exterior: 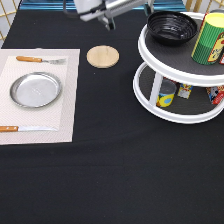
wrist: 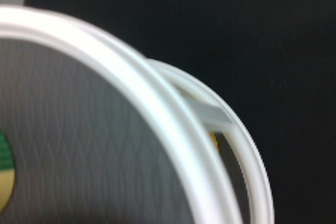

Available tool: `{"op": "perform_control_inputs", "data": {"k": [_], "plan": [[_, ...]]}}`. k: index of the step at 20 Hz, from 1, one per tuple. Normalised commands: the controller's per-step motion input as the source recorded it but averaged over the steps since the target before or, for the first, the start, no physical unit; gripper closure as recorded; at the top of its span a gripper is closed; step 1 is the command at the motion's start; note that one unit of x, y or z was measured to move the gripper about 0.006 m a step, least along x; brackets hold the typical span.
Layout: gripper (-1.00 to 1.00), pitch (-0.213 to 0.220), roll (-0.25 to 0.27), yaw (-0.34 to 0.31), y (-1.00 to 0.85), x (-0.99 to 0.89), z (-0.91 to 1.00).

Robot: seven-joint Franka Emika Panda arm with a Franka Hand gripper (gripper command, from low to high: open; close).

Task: Pick up the bowl from the lazy Susan and put bowl on the plate

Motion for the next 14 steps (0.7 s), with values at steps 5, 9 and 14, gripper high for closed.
{"op": "perform_control_inputs", "data": {"k": [5, 9, 14], "plan": [[-1.0, -0.039, -0.166, -0.008, 0.54, -0.8, 0.06], [-1.0, 0.002, -0.076, -0.051, 0.26, -0.67, -0.27], [-1.0, 0.001, -0.037, -0.089, 0.02, -0.5, -0.43]]}}
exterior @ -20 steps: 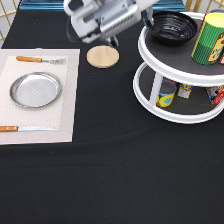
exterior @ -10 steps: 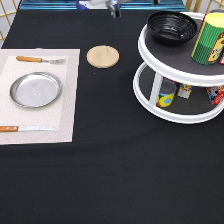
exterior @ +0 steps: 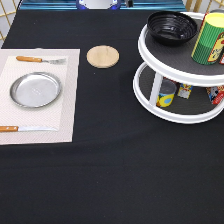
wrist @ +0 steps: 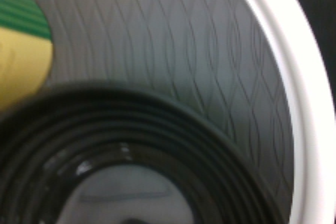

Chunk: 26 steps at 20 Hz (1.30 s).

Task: Pick up the bowl from the lazy Susan and put bowl on the plate

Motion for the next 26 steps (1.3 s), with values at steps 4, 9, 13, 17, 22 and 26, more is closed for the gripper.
{"op": "perform_control_inputs", "data": {"k": [4, 9, 13, 17, 22, 26], "plan": [[-1.0, 0.001, -0.05, -0.108, 0.04, -0.24, -0.52], [-1.0, 0.0, -0.052, -0.107, 0.19, -0.21, -0.53], [-1.0, 0.02, -0.074, -0.086, 0.37, -0.01, -0.14], [1.0, 0.029, -0.092, -0.075, 0.32, -0.07, 0.05], [1.0, 0.032, -0.098, -0.056, 0.27, 0.0, 0.09], [1.0, 0.025, -0.084, -0.015, 0.18, 0.02, 0.01]]}}
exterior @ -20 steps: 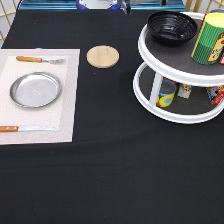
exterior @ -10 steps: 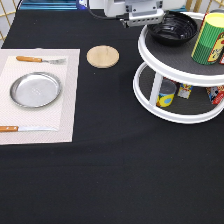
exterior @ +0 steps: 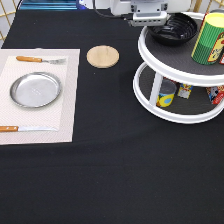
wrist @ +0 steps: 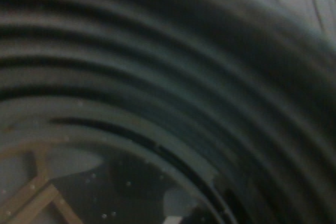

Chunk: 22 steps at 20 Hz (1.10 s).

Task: Pick up the bowl from the lazy Susan and put bowl on the plate

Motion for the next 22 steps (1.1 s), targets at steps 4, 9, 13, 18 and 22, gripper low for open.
{"op": "perform_control_inputs", "data": {"k": [4, 9, 13, 18, 22], "plan": [[1.0, 0.01, -0.061, 0.0, 0.02, 0.05, 0.0], [1.0, 0.003, -0.028, 0.0, -0.05, 0.0, 0.12], [1.0, 0.0, -0.005, 0.0, -0.18, 0.03, 0.22], [1.0, 0.0, 0.001, 0.0, -0.34, 0.01, 0.36], [1.0, 0.0, 0.041, -0.021, -0.59, 0.11, 0.67]]}}
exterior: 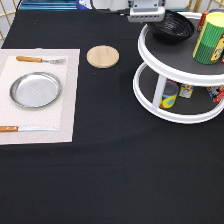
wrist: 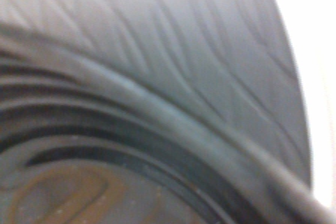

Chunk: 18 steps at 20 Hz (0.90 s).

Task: Pick up the bowl from the lazy Susan and put bowl on the plate

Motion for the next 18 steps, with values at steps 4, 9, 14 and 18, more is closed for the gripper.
{"op": "perform_control_inputs", "data": {"k": [4, 9, 14, 18], "plan": [[1.0, 0.0, 0.099, -0.02, -0.84, 0.13, 0.74], [1.0, -0.036, 0.119, 0.0, -0.99, 0.18, 0.56], [1.0, -0.152, 0.02, -0.002, -1.0, 0.25, 0.06], [1.0, -0.193, 0.0, -0.043, -0.89, 0.18, -0.17]]}}
